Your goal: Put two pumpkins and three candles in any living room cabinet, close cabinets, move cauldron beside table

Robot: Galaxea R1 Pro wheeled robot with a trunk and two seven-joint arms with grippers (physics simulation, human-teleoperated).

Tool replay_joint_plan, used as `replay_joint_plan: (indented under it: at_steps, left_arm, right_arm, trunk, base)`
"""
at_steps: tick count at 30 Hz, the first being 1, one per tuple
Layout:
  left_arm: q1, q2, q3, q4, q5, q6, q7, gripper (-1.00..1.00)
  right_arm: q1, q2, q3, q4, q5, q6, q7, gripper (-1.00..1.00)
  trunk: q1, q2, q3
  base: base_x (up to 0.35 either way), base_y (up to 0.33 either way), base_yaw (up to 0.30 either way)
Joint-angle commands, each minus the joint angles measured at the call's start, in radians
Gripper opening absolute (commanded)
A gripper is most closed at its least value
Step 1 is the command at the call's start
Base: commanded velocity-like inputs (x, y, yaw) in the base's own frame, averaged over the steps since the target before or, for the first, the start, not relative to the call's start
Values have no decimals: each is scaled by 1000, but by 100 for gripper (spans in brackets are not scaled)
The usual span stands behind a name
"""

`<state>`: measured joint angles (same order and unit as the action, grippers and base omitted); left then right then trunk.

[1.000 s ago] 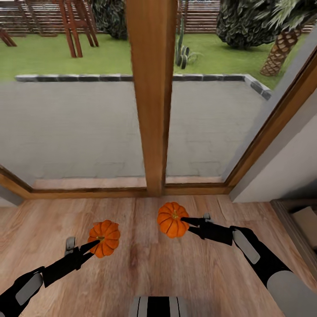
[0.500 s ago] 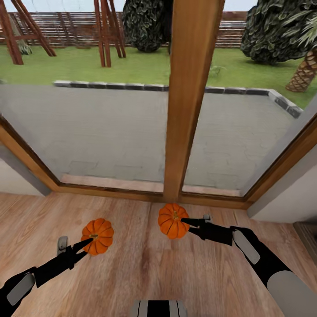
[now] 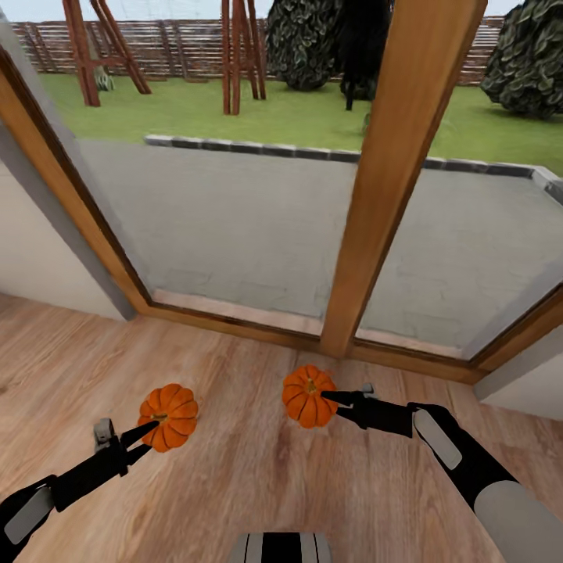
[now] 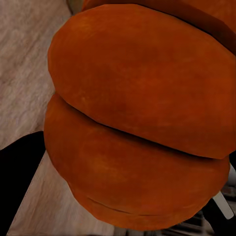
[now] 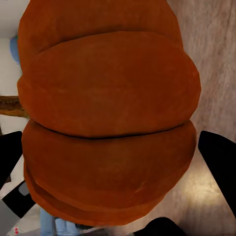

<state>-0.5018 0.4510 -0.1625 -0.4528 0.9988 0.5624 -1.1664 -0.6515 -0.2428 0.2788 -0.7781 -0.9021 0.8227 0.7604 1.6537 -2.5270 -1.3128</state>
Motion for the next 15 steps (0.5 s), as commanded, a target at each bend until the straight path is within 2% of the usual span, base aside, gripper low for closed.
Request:
replay_joint_plan:
  at_steps: [1,6,15]
  left_arm:
    - [-1,1,-5,0,12,11,-1,-100]
    - [-1,1,-5,0,12,11,-1,-100]
    - [-1,2,-3,0,17,11,-4,-100]
  right_arm:
    - [0,-1,2,-2,-15,9,-1,-100]
    - [0,-1,5,-2,-15,8,-8,-100]
    - [0,-1,7,-3,-15,8,-16,-100]
  trunk:
    - [-1,0,-1]
    - [-1,0,-3]
    - [-1,0,-6]
  base:
    - [-307,103,281]
    - [-257,74,281]
    - [-27,6,281]
